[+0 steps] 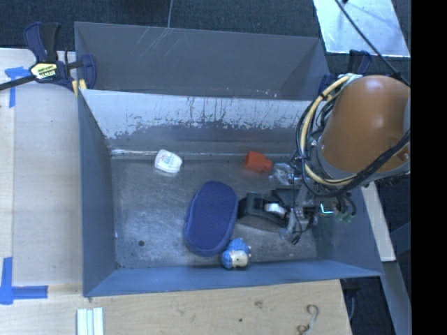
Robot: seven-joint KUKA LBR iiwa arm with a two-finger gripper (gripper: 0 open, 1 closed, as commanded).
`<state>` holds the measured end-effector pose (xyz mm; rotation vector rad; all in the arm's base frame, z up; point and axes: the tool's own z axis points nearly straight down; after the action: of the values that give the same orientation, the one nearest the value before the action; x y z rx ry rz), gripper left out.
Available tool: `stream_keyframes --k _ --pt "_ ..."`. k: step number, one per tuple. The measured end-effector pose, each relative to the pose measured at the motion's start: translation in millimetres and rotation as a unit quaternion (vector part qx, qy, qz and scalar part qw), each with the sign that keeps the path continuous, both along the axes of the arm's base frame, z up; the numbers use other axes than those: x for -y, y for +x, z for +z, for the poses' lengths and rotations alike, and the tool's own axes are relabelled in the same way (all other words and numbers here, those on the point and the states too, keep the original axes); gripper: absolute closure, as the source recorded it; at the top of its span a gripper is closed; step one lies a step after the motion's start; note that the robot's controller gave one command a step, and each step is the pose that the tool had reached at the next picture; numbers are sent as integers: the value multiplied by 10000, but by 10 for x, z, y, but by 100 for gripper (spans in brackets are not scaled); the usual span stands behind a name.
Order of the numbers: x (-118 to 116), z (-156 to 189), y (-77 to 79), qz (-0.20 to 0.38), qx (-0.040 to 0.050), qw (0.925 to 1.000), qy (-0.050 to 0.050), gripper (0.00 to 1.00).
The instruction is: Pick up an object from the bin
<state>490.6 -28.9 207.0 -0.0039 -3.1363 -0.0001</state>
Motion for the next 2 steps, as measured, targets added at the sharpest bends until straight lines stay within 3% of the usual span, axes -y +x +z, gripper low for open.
stream_keyframes --k 1,2 --pt "373 -401 191 -469 21 9989 -6 0" --pt "569 -1394 258 -1702 15 9854 -8 0"
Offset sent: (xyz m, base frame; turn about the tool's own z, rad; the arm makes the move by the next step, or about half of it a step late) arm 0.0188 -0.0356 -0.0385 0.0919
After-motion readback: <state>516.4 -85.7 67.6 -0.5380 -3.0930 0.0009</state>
